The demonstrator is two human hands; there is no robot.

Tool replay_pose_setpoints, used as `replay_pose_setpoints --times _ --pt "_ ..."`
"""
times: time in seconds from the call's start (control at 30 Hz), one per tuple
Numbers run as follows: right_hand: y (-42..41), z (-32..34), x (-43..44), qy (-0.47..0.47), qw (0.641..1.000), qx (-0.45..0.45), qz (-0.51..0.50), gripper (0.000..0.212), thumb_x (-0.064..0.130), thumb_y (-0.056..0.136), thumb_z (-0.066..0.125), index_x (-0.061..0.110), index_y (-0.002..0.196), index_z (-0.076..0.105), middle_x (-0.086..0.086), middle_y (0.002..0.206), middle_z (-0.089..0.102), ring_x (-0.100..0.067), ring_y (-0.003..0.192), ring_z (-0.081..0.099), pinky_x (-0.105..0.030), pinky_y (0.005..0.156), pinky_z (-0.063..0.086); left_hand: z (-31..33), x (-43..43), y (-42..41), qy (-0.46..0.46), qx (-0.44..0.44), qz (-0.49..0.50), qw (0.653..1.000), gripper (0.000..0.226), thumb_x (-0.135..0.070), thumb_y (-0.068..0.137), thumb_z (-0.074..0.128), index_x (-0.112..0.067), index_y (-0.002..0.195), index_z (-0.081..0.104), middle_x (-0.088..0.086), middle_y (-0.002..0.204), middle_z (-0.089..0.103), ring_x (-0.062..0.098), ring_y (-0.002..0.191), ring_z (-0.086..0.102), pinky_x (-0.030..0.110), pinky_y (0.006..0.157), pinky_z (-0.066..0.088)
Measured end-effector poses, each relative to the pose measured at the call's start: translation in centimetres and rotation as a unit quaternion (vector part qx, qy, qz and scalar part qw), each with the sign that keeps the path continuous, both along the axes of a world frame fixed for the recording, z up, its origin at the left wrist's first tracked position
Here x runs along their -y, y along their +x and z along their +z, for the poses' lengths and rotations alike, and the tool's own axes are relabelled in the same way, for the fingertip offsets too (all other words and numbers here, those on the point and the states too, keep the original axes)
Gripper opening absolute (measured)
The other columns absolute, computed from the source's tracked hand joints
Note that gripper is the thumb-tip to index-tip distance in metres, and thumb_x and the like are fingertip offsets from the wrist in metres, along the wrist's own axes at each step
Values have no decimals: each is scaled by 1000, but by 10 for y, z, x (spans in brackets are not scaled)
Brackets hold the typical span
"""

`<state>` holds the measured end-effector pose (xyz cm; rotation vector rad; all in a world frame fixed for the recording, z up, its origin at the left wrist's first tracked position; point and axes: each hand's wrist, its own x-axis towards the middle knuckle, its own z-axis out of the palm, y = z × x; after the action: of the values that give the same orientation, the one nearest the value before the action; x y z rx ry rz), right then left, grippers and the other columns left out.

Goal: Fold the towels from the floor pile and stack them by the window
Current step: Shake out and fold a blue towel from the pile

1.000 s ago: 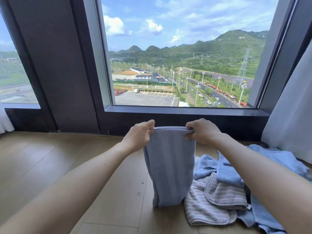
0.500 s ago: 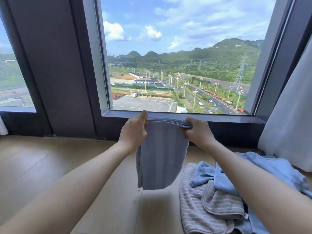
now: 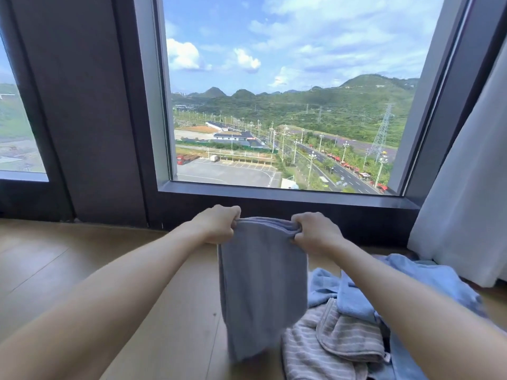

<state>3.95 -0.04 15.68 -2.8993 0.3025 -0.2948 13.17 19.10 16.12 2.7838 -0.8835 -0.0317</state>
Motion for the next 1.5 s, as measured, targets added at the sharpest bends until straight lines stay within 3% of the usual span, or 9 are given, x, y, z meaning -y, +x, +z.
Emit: replay_pose_setpoints --times 0.17,0.4,0.63,0.73,0.83,0.93,1.03,1.27,1.5 --pt "-1 18 7 82 993 87 -11 33 15 84 57 23 58 39 5 63 45 -23 70 47 -25 49 29 18 5 0 -113 66 17 991 23 5 82 38 -15 93 38 -1 90 52 22 82 48 33 66 37" --pt "3 12 9 126 988 88 -24 28 18 84 59 28 63 44 -6 81 61 -29 84 63 -34 73 50 13 7 -2 -149 55 26 987 27 7 82 34 -17 94 36 -1 98 53 24 90 52 34 69 40" --pt "7 12 6 150 980 133 -20 26 29 87 60 23 66 47 4 71 52 -23 76 52 -29 58 36 7 -1 1 -181 32 62 981 24 4 86 33 -18 96 34 -3 96 49 22 85 49 29 63 36" --pt "8 13 4 233 956 178 10 12 27 87 62 16 89 66 -4 88 65 -22 84 57 -32 71 43 6 -3 1 -204 39 92 974 11 -7 93 37 -16 95 32 3 89 50 23 77 45 30 61 34" --pt "10 13 0 281 938 198 46 15 19 84 66 8 93 69 -15 91 67 -18 79 55 -28 69 42 4 1 -6 -161 128 59 977 25 -27 92 52 -19 110 37 0 105 50 23 107 42 38 88 27" --pt "10 10 -6 273 937 207 73 8 14 79 70 8 85 70 -12 82 68 -12 73 53 -20 61 39 3 19 -17 -149 119 -28 981 45 -33 86 60 -27 125 38 -10 118 52 16 127 28 35 87 17" --pt "11 7 -9 295 927 216 81 7 11 76 72 16 79 67 -2 79 66 -8 73 56 -12 59 40 6 29 -22 -203 104 -53 972 2 -22 90 54 -21 92 52 -5 88 55 22 104 51 31 78 31" --pt "-3 -6 12 335 934 52 115 29 17 76 72 37 94 63 0 100 69 -14 90 64 -26 78 51 12 27 -29 -367 19 -45 929 11 -12 94 44 -19 94 52 2 81 57 11 66 47 13 52 34" --pt "2 -26 21 240 969 3 54 21 20 87 60 0 94 62 -14 90 66 -13 80 51 -28 70 38 11 18 -18 -389 7 25 921 8 -11 96 38 -14 98 45 6 83 52 21 77 48 29 61 36"
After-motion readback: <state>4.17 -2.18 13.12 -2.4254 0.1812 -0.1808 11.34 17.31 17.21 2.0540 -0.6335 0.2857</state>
